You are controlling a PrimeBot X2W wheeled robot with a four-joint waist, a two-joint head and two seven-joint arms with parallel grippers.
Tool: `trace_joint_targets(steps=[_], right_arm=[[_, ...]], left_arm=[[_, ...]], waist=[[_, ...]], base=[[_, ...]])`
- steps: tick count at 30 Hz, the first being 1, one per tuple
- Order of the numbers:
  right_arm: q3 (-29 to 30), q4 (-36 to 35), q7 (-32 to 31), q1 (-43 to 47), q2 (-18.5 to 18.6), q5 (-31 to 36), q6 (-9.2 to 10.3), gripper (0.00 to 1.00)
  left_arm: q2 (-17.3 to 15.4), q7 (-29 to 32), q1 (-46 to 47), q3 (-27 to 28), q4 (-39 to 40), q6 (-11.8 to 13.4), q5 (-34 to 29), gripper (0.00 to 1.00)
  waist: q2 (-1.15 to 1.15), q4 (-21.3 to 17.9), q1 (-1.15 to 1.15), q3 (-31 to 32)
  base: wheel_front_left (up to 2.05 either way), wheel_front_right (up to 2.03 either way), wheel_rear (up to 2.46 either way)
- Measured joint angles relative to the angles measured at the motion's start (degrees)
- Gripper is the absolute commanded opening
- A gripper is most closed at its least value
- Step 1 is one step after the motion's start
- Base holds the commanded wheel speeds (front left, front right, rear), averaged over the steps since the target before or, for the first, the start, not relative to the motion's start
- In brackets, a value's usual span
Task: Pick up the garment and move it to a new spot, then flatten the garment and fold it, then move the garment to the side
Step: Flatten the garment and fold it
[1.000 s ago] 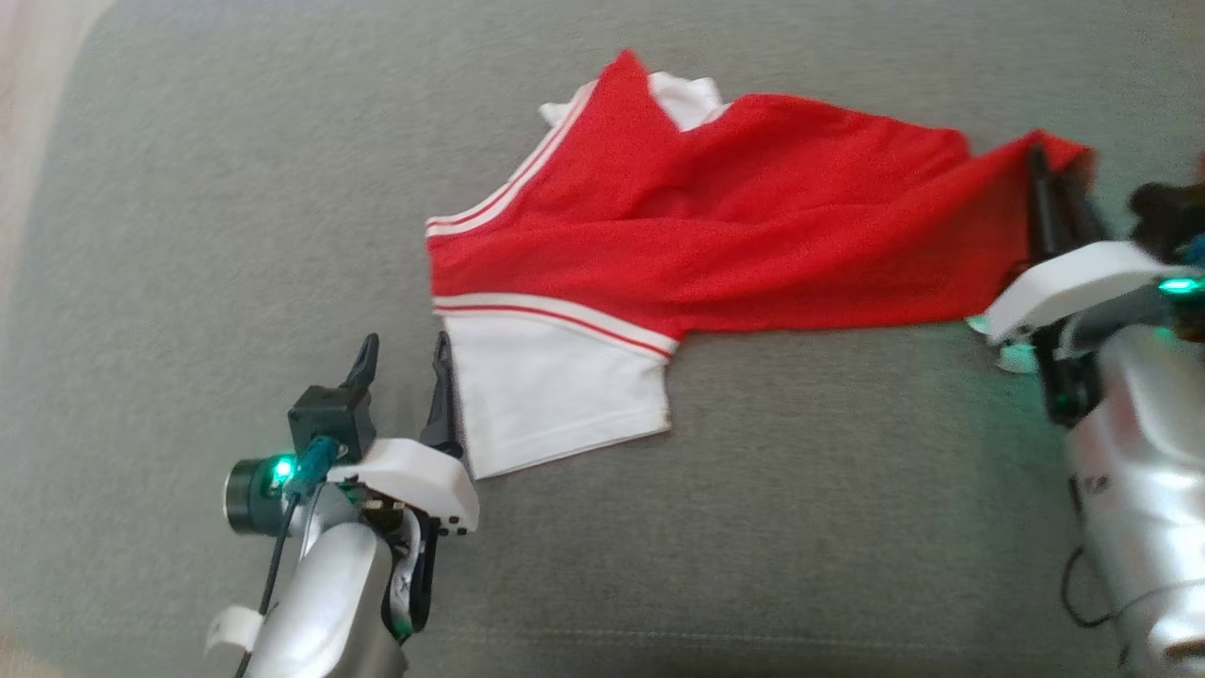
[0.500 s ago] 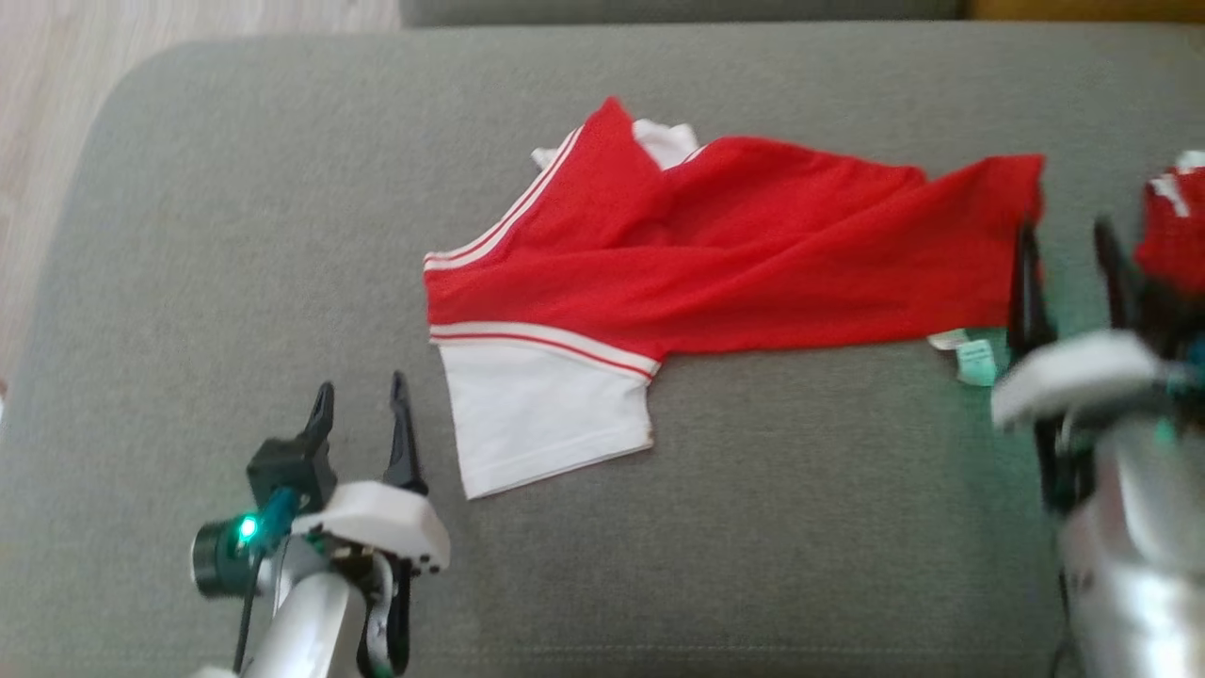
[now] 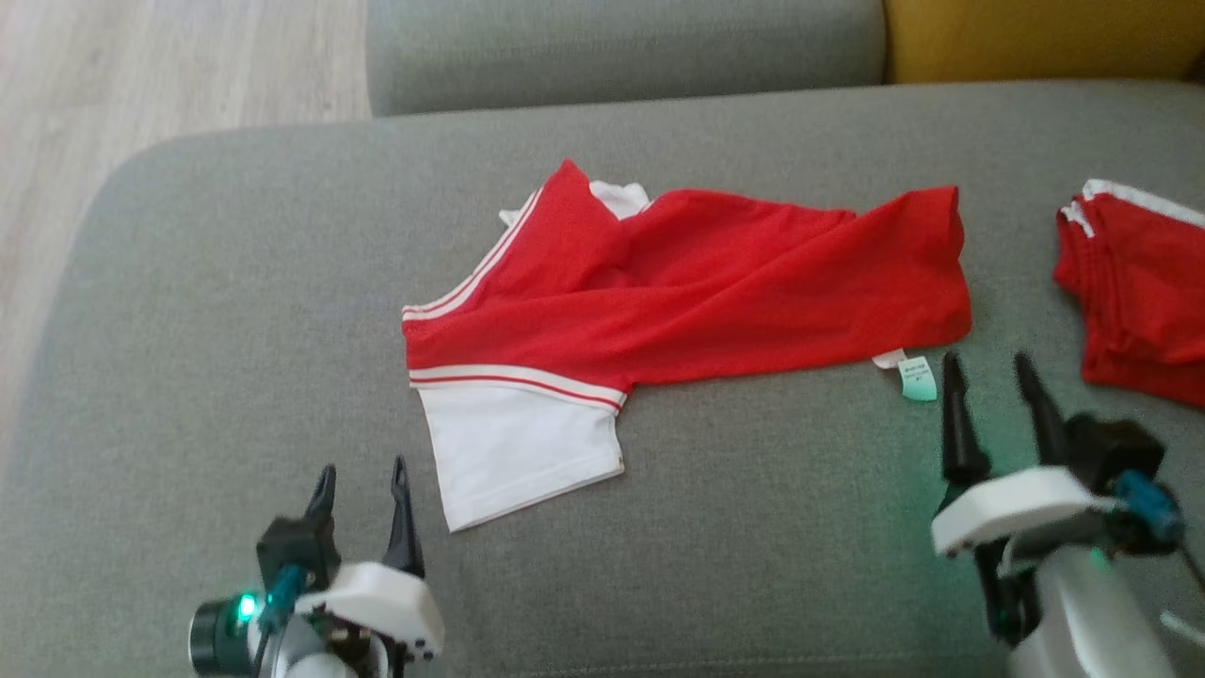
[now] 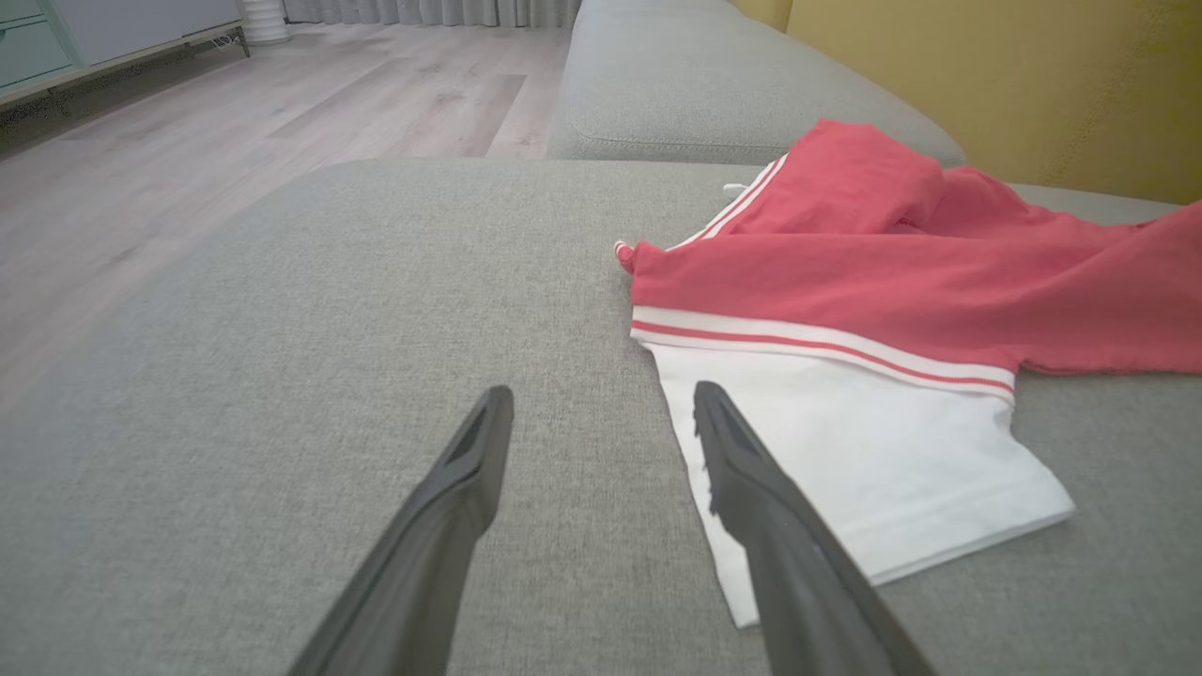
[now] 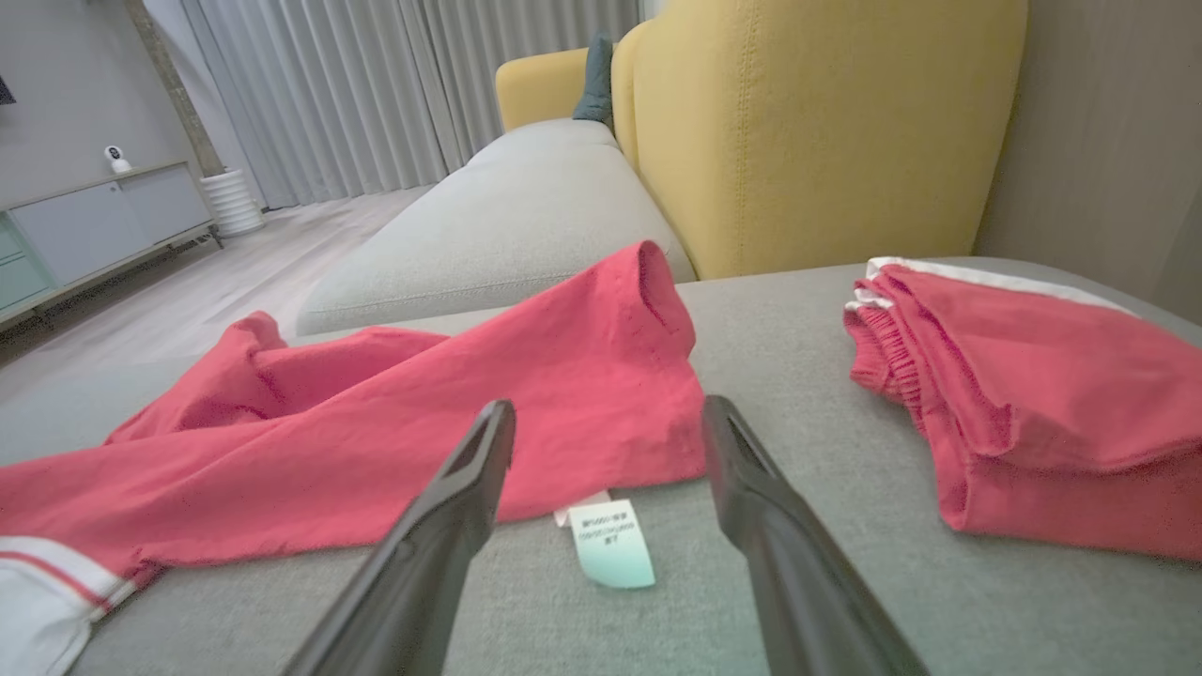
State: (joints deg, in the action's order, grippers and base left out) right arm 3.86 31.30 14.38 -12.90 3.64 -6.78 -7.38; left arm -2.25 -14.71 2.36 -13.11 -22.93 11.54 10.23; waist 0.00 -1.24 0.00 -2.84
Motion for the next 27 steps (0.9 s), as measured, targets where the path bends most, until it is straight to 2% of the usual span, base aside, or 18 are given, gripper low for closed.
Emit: trace_joint_targets(steps=[8,14,19,27], right_arm=[[-1.97,0.30,0.00,2.17,-0.70,-1.37,0.00,1.00],[-2.86,0.38,0.00,1.91,-0.71,-1.80,0.00,1.00],[-3.41,0.35,0.00,0.91,-0.74,-2.25,0.00,1.00],[-2.92,0.15,0.00,-2.16,-0.67,-2.23,0.00,1.00]], left_arm=[[-0.07,0.00,-2.35,0.21,0.07,-0.55,0.00,1.00],[-0.19,0.01,-2.18,-1.63,-0.37,-2.74,0.89,1.00],[-0.19,0.01,-0.93,-5.49,-3.08,-4.54,5.65,1.00],[-0.15,0.01,3.57,-8.94,-8.40,-4.90,14.08,1.00]], waist=[[0.00,0.05,0.00,1.98],[0.00,-0.01,0.00,1.01],[0.00,-0.36,0.00,-1.34],[0.00,-1.52,0.00,-5.14]], base=[[0.00,0.00,0.00],[0.00,0.00,0.00],[0.00,0.00,0.00],[0.00,0.00,0.00]])
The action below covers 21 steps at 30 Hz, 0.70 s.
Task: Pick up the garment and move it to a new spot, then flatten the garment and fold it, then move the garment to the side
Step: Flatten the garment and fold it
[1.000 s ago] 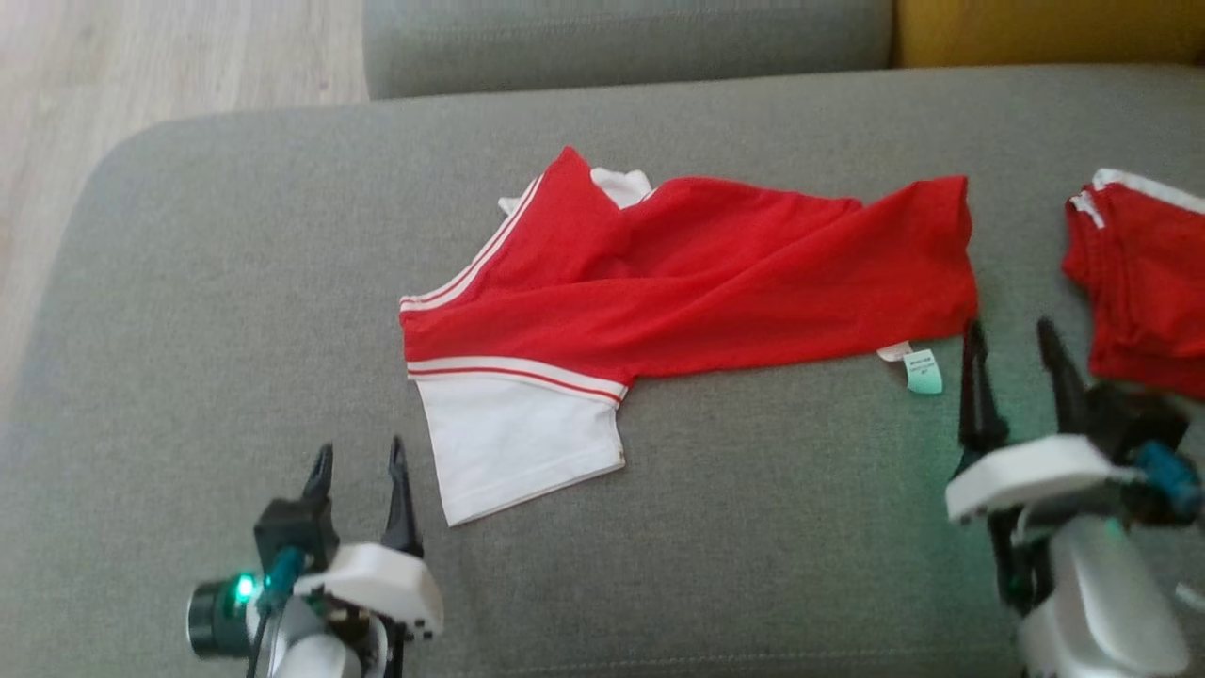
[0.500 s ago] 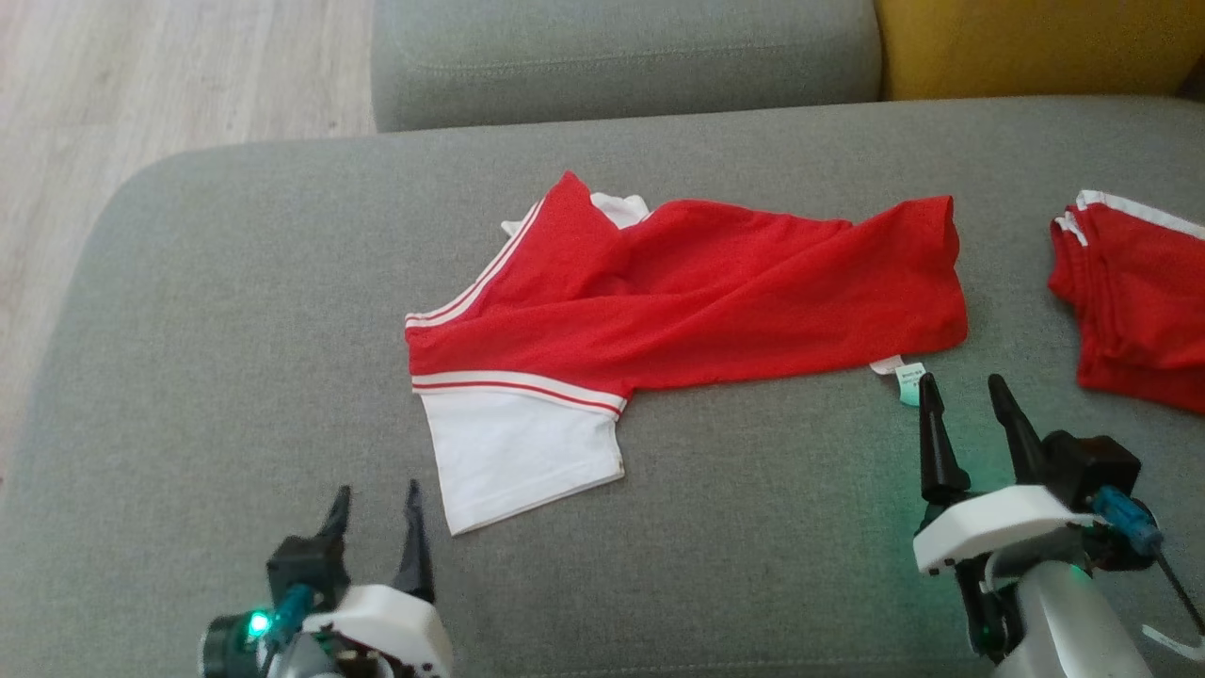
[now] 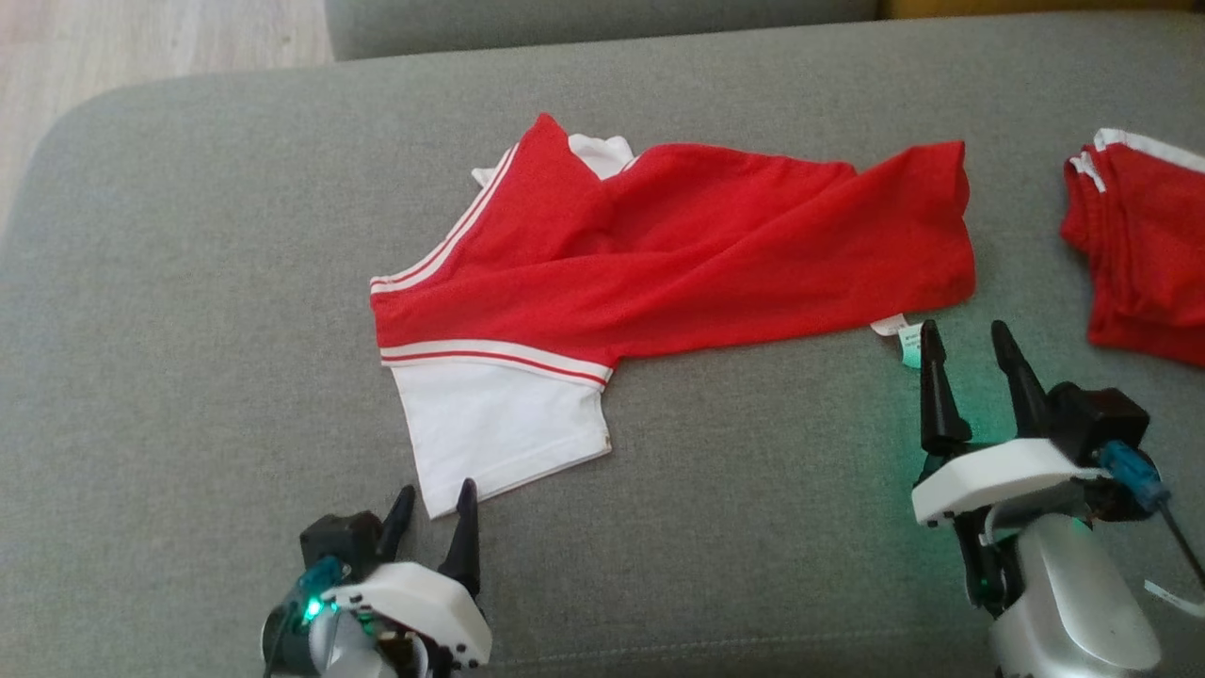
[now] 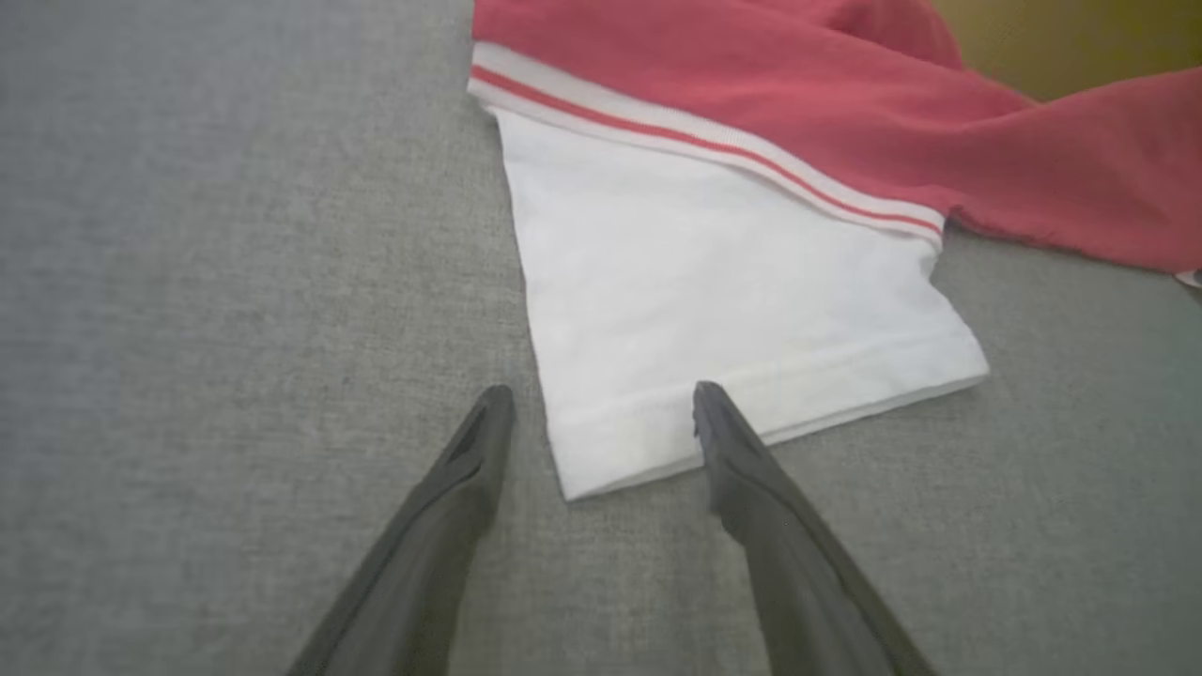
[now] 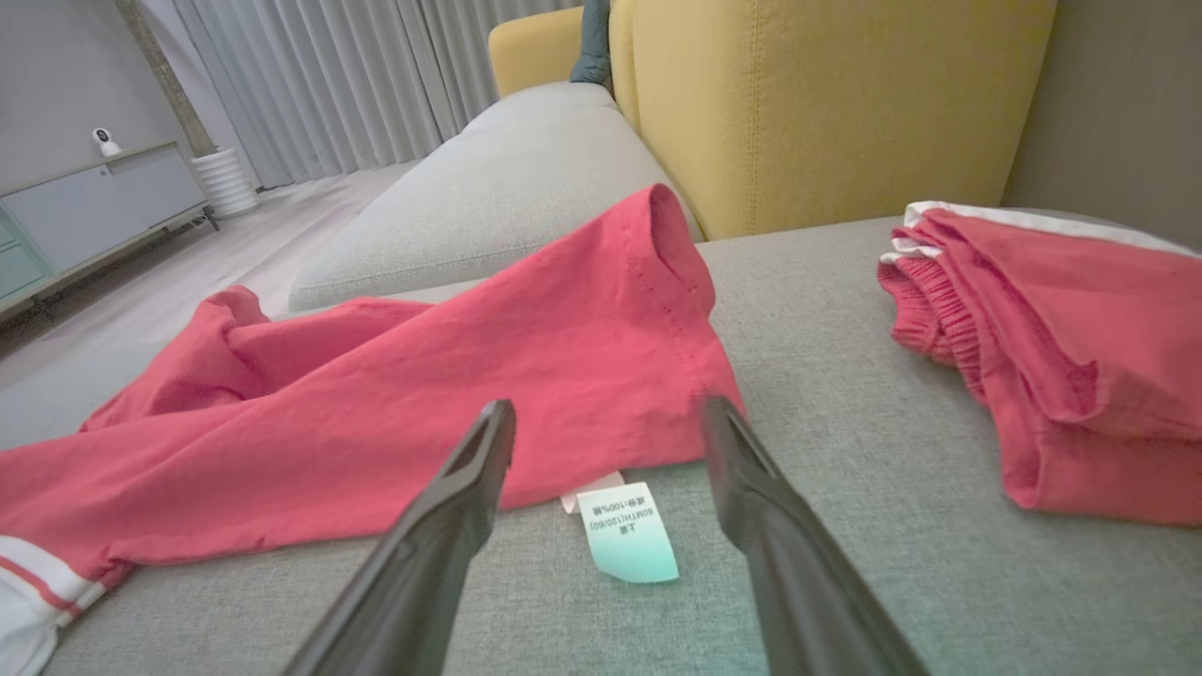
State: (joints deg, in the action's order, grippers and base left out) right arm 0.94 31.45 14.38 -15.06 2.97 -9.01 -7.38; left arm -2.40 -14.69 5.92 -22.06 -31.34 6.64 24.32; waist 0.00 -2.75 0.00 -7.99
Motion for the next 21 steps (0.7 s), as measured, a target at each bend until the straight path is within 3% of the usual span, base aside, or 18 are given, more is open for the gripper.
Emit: trace_joint_targets(steps=[5,6,7,13,17,21], right_arm=[[0.04,0.01,0.00,-0.03,0.14,0.00,0.00,1.00],[0.04,0.02,0.00,-0.06,0.24,0.00,0.00,1.00],[0.08,0.08,0.00,-0.10,0.30,0.00,0.00,1.00],[1.01,0.91,0.00,-0.95,0.44,-0.08,0.00,1.00],[1.58,2.10,0.00,-0.94,0.47,-0.08,0.00,1.00],[1.97,4.72,-0.01,-1.25,0.55,-0.53,0.00,1.00]], left_arm=[[-0.01,-0.55,2.60,-1.56,-3.99,0.24,3.90,1.00],[-0.03,-0.57,3.15,-1.83,-4.57,0.24,4.19,0.47],[-0.03,-0.62,3.69,-2.11,-5.14,0.16,4.71,0.03],[-0.36,-0.85,5.49,-3.50,-7.78,-0.29,6.25,0.00],[1.02,-0.27,4.85,1.45,-5.26,3.36,2.59,0.00],[0.25,-0.01,3.04,8.34,-2.81,3.75,-1.05,0.00]], waist=[[0.00,-0.44,0.00,-0.75],[0.00,-0.50,0.00,-0.78],[0.00,-0.53,0.00,-0.78],[0.00,0.13,0.00,-0.72],[0.00,1.27,0.00,-0.91],[0.00,2.45,0.00,-1.55]], base=[[0.00,0.00,0.00],[0.00,0.00,0.00],[0.00,0.00,0.00],[0.00,0.00,0.00],[0.00,0.00,0.00],[0.00,0.00,0.00]])
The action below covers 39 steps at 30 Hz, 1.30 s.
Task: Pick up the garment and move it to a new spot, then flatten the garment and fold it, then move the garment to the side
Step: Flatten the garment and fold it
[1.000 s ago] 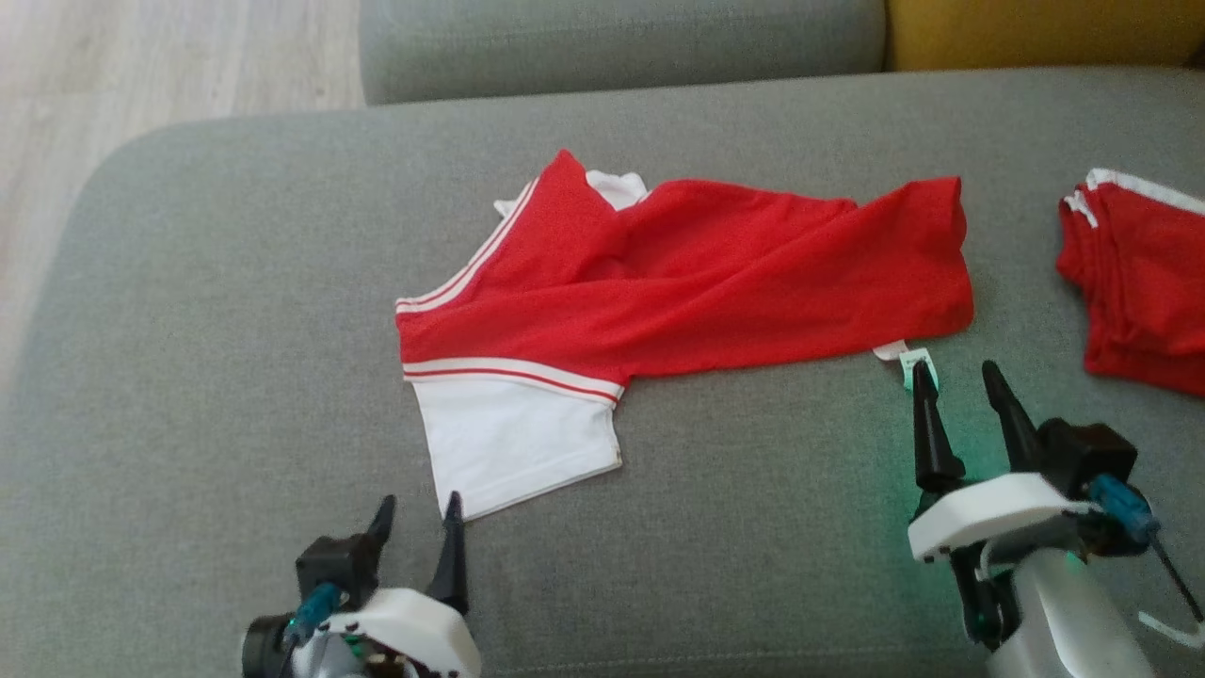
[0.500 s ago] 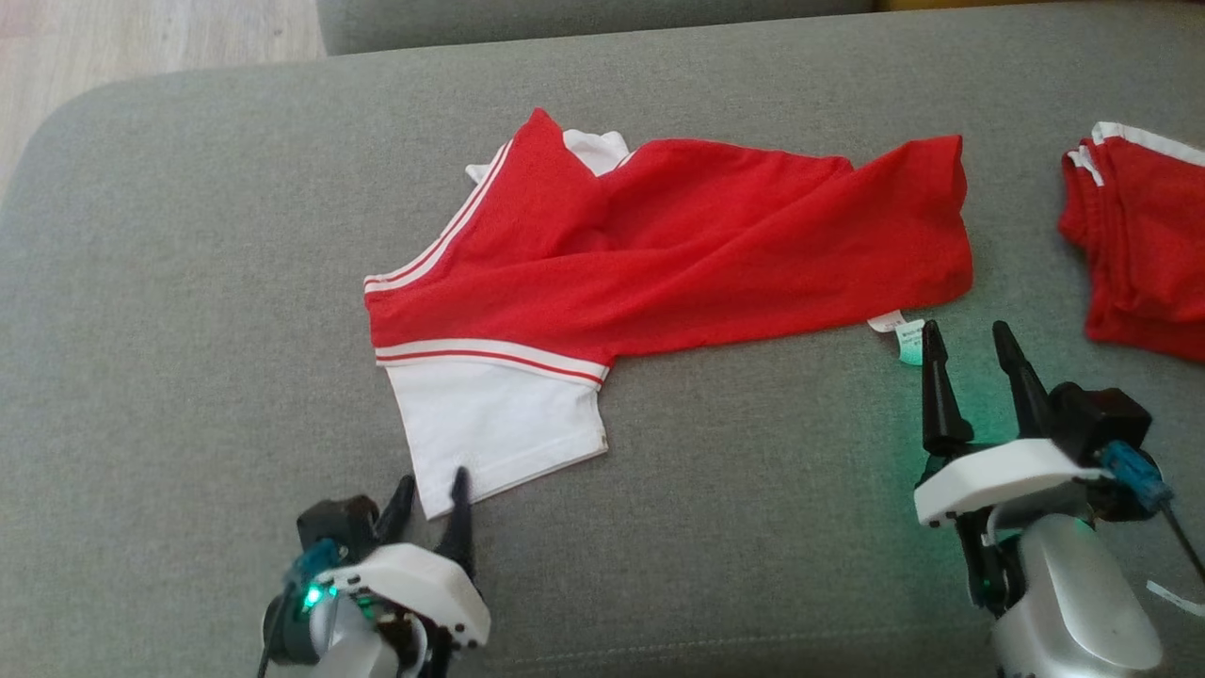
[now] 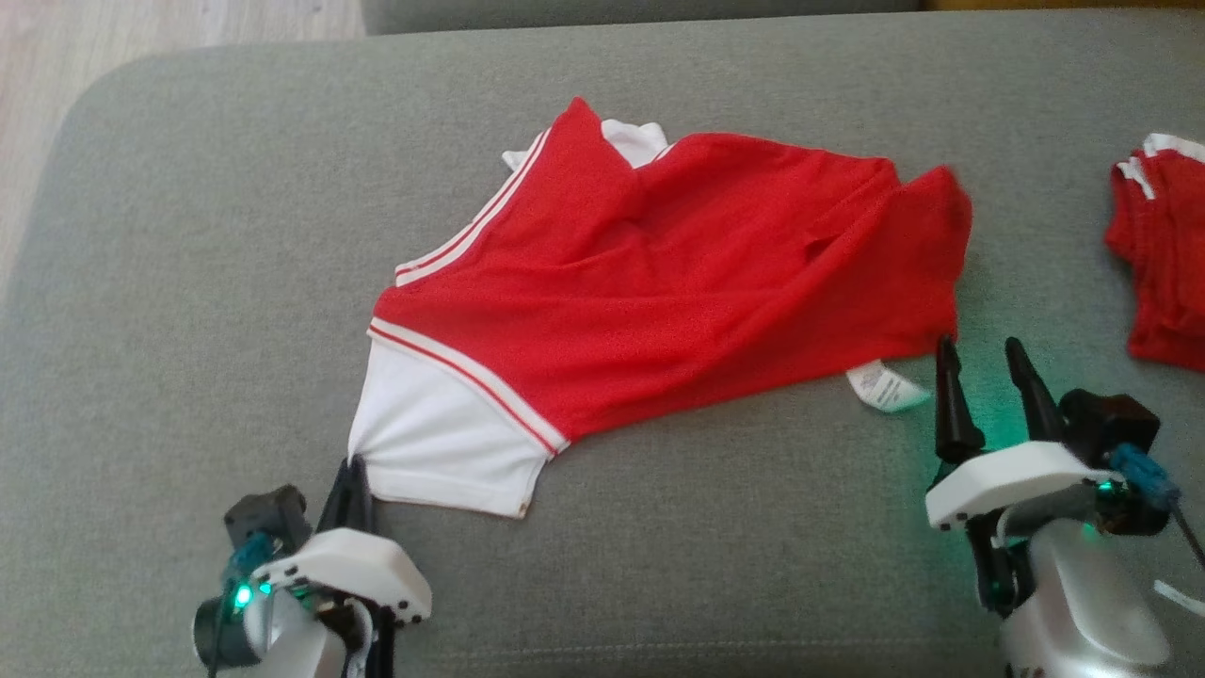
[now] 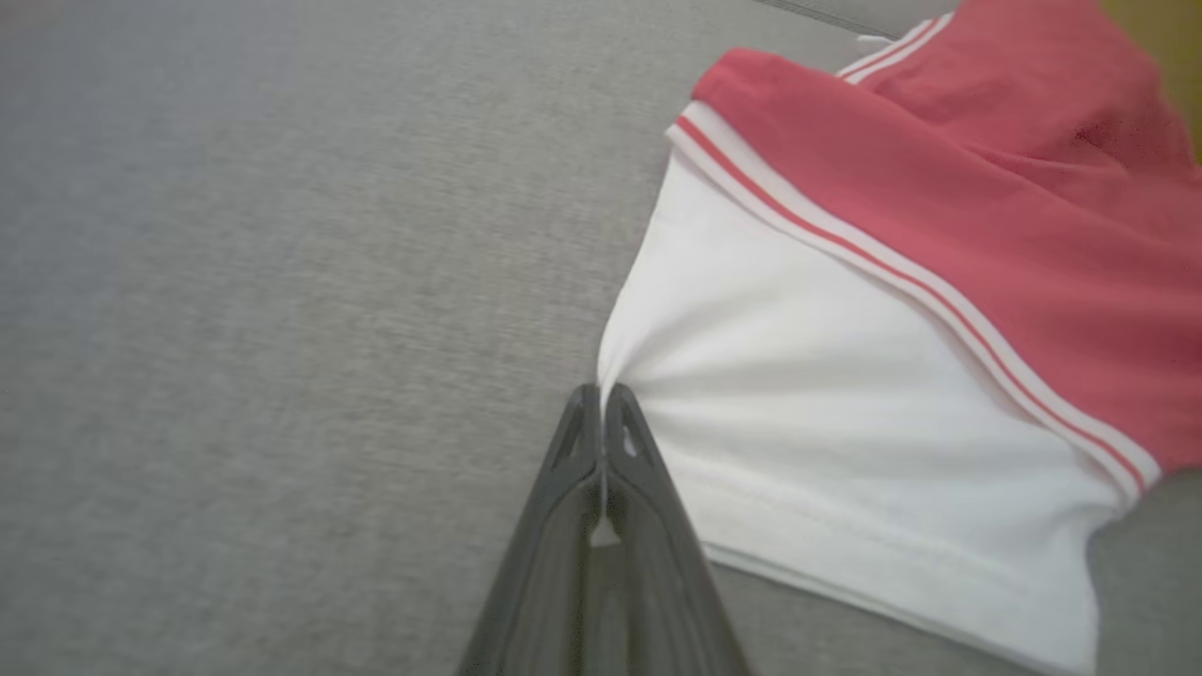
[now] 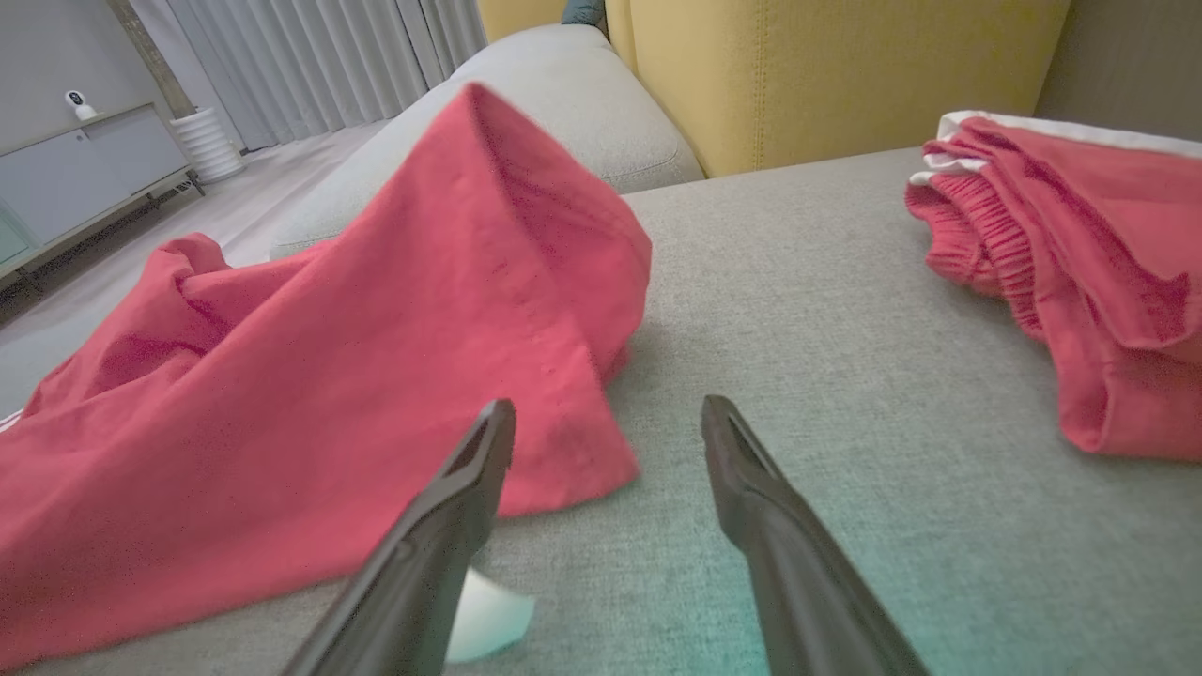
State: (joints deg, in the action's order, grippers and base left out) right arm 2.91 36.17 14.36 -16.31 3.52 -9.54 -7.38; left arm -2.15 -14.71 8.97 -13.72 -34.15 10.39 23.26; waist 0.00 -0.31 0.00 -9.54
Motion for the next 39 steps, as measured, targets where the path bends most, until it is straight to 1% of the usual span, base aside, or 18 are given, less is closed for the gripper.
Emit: trace_joint_targets(steps=[4,7,15,16,17,18,23,26,29,31,32,33,35,37,39], right_arm=[[1.23,2.70,0.01,-2.14,0.48,-0.02,0.00,1.00],[0.59,4.89,0.01,-4.40,0.82,0.13,0.00,1.00],[-1.34,13.02,0.01,-7.63,0.93,0.60,0.00,1.00],[-1.34,13.02,0.01,-7.63,0.93,0.60,0.00,0.60],[-1.48,13.54,0.13,-8.03,0.94,0.60,0.00,0.13],[-1.67,14.07,0.33,-8.49,1.01,0.60,0.00,0.00],[-2.03,14.18,0.33,-9.66,1.04,-0.33,0.00,0.00],[-2.27,11.69,0.27,-9.12,1.02,-1.65,0.00,0.00],[-2.94,5.81,0.26,-7.64,0.79,-4.45,0.00,0.00],[-4.28,1.25,0.26,-6.85,0.75,-6.57,0.00,0.00],[-4.99,-0.80,0.26,-6.64,0.71,-7.46,0.00,0.00],[-6.24,-4.52,0.26,-6.58,0.69,-9.70,0.00,0.00],[-7.64,-7.87,0.26,-6.70,1.00,-11.73,0.00,0.00],[-9.10,-11.12,0.27,-7.28,1.74,-14.44,0.00,0.00],[-10.22,-14.63,0.27,-8.96,3.39,-17.17,0.00,0.00]], left_arm=[[-0.01,0.00,-0.86,2.07,0.91,-1.54,-2.94,0.00],[0.00,0.00,-0.68,2.00,1.46,-2.37,-2.97,0.00],[-0.04,-0.10,-0.24,0.47,2.34,-2.41,-1.88,0.00],[-0.04,-0.10,-0.24,0.47,2.34,-2.41,-1.88,0.00],[-0.04,-0.10,-0.12,0.44,2.40,-2.41,-1.47,0.00],[-0.04,-0.10,0.00,0.35,2.40,-2.41,-1.22,0.00],[-0.04,-0.08,0.74,0.47,2.66,-2.64,-1.46,0.00],[0.00,0.00,0.67,1.32,3.93,-2.86,-2.04,0.00],[0.08,0.00,0.68,3.14,6.49,-3.22,-2.38,0.00],[0.09,0.01,0.73,4.93,8.86,-3.74,-4.03,0.00],[0.08,0.01,0.82,5.81,10.26,-4.30,-4.82,0.00],[0.09,0.01,1.60,7.72,13.18,-5.41,-7.09,0.00],[-0.07,0.01,3.27,9.59,16.46,-5.94,-8.77,0.00],[-0.81,0.01,5.44,11.21,20.09,-6.59,-10.43,0.00],[-2.50,0.01,7.84,12.41,23.62,-7.11,-12.12,0.00]], waist=[[0.00,0.94,0.00,-0.93],[0.00,1.39,0.00,-1.85],[0.00,2.08,0.00,-3.53],[0.00,2.08,0.00,-3.53],[0.00,2.11,0.00,-3.69],[0.00,2.13,0.00,-3.79],[0.00,2.13,0.00,-3.81],[0.00,1.84,0.00,-2.89],[0.00,1.48,0.00,-1.43],[0.00,1.12,0.00,-0.24],[0.00,0.92,0.00,0.39],[0.00,0.52,0.00,1.75],[0.00,0.14,0.00,3.21],[0.00,-0.28,0.00,4.68],[0.00,-0.69,0.00,6.05]], base=[[0.00,0.00,0.00],[0.00,0.00,0.00],[0.00,0.00,0.00],[0.00,0.00,0.00],[0.00,0.00,0.00],[0.00,0.00,0.00],[0.00,0.00,0.00],[0.00,0.00,0.00],[0.00,0.00,0.00],[0.00,0.00,0.00],[0.00,0.00,0.00],[0.00,0.00,0.00],[0.00,0.00,0.00],[0.00,0.00,0.00],[0.00,0.00,0.00]])
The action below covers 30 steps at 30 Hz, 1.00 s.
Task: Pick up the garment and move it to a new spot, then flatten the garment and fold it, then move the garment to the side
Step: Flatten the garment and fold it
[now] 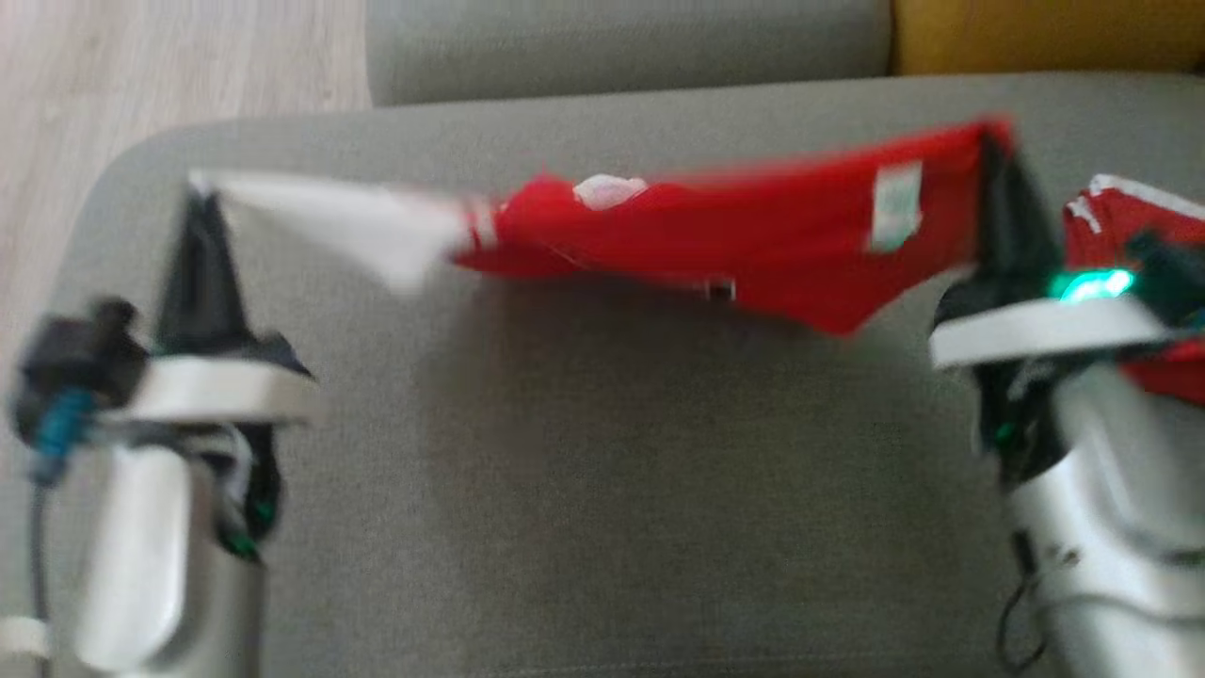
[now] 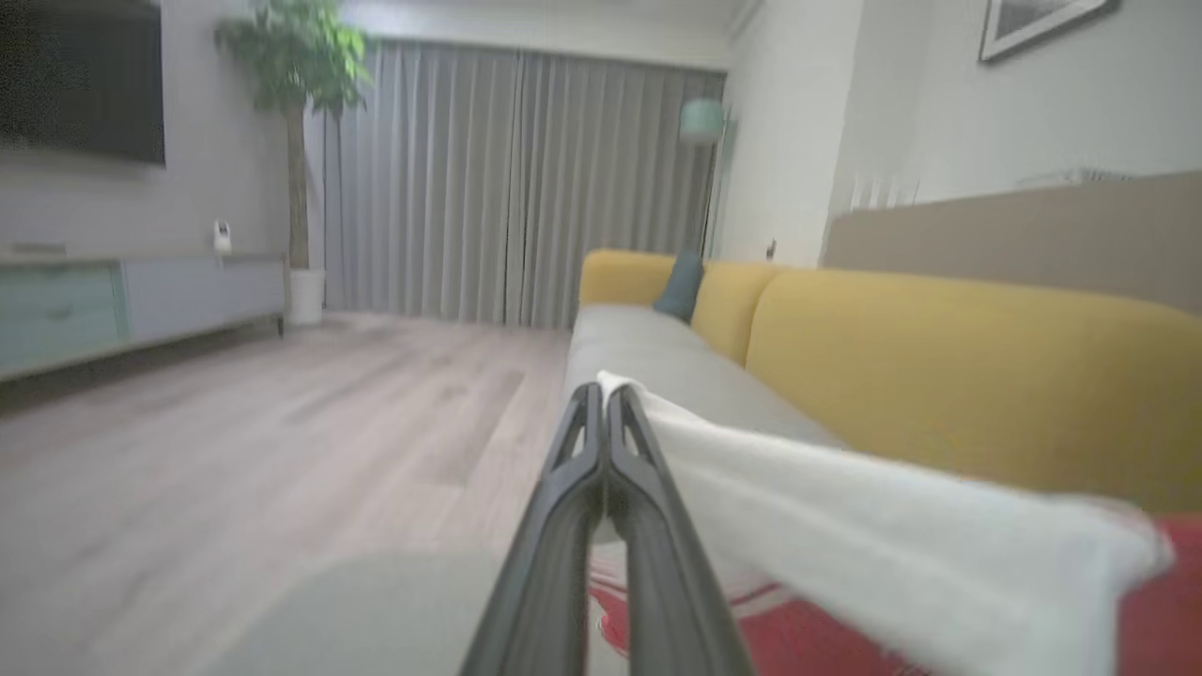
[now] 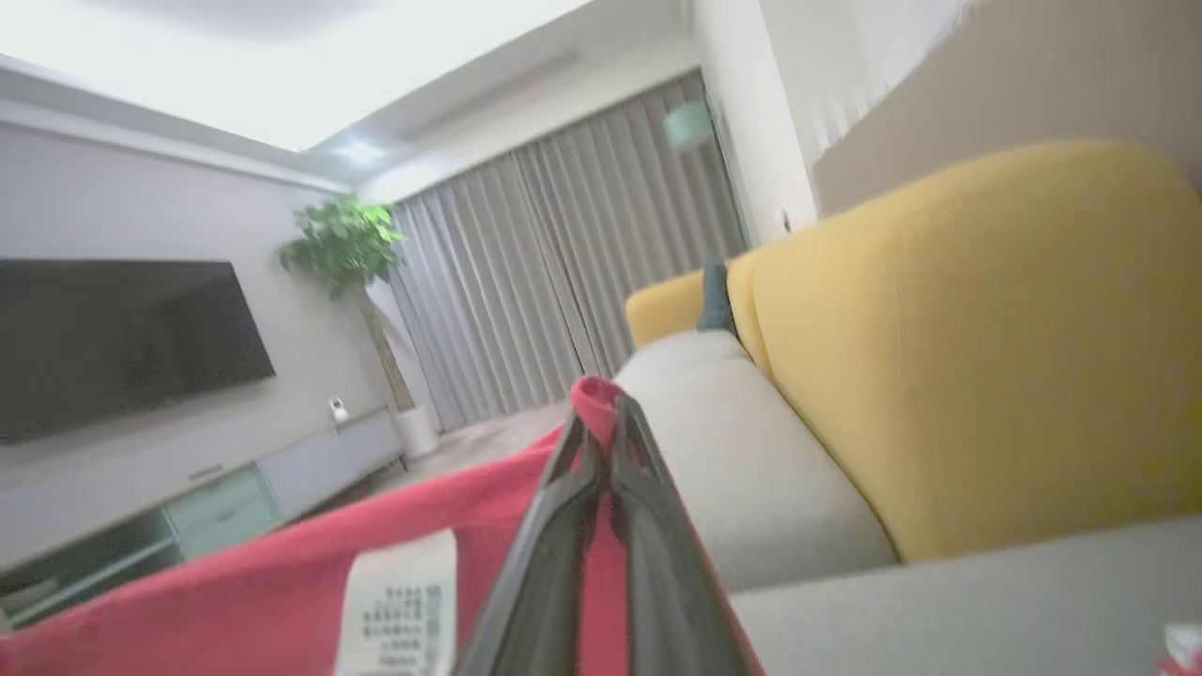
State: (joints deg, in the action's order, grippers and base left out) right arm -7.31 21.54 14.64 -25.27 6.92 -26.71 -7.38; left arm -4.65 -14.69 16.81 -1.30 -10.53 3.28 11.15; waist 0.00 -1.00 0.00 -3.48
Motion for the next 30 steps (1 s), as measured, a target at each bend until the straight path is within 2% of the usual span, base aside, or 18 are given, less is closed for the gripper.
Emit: trace_joint_targets(steps=[4,8,13,16,19,22,26,30], right_arm=[[-1.37,-8.56,-0.04,-5.38,4.60,-5.27,0.00,0.00],[-0.85,-15.51,-2.93,-10.94,8.21,-7.45,0.00,0.00],[1.94,-16.06,-7.75,-16.50,8.18,-6.66,0.00,0.00],[2.46,-12.69,-10.40,-20.96,7.01,-5.91,0.00,0.00],[2.43,-5.90,-11.32,-26.50,4.81,-5.19,0.00,0.00],[2.07,0.97,-10.35,-32.54,3.08,-3.42,0.00,0.00],[3.92,8.73,-3.22,-41.97,2.52,0.48,0.00,0.00],[7.01,12.27,-0.10,-47.73,2.86,2.65,0.00,0.00]], left_arm=[[-4.46,0.08,5.20,0.55,3.90,-1.96,-1.83,0.00],[-8.56,3.86,11.39,1.18,8.09,-3.27,-3.02,0.00],[-9.70,8.77,21.12,0.14,8.87,-3.78,-3.75,0.00],[-9.51,11.68,25.02,-1.49,5.44,-3.77,-4.36,0.00],[-8.47,12.69,28.31,-2.80,-0.85,-3.15,-5.17,0.00],[-7.80,10.14,32.47,-3.12,-6.72,-1.18,-6.57,0.00],[-7.67,3.12,41.50,-3.45,-11.44,1.04,-8.89,0.00],[-7.04,0.19,48.52,-2.83,-12.20,3.01,-9.05,0.00]], waist=[[0.00,-0.34,0.00,2.65],[0.00,-0.21,0.00,3.53],[0.00,0.51,0.00,1.29],[0.00,1.00,0.00,-1.18],[0.00,1.46,0.00,-4.24],[0.00,1.72,-0.01,-7.16],[0.00,1.82,-0.01,-10.75],[0.00,2.01,-0.01,-12.72]], base=[[0.00,0.00,0.00],[0.00,0.00,0.00],[0.00,0.00,0.00],[0.00,0.00,0.00],[0.00,0.00,0.00],[0.00,0.00,0.00],[0.00,0.00,0.00],[0.00,0.00,0.00]])
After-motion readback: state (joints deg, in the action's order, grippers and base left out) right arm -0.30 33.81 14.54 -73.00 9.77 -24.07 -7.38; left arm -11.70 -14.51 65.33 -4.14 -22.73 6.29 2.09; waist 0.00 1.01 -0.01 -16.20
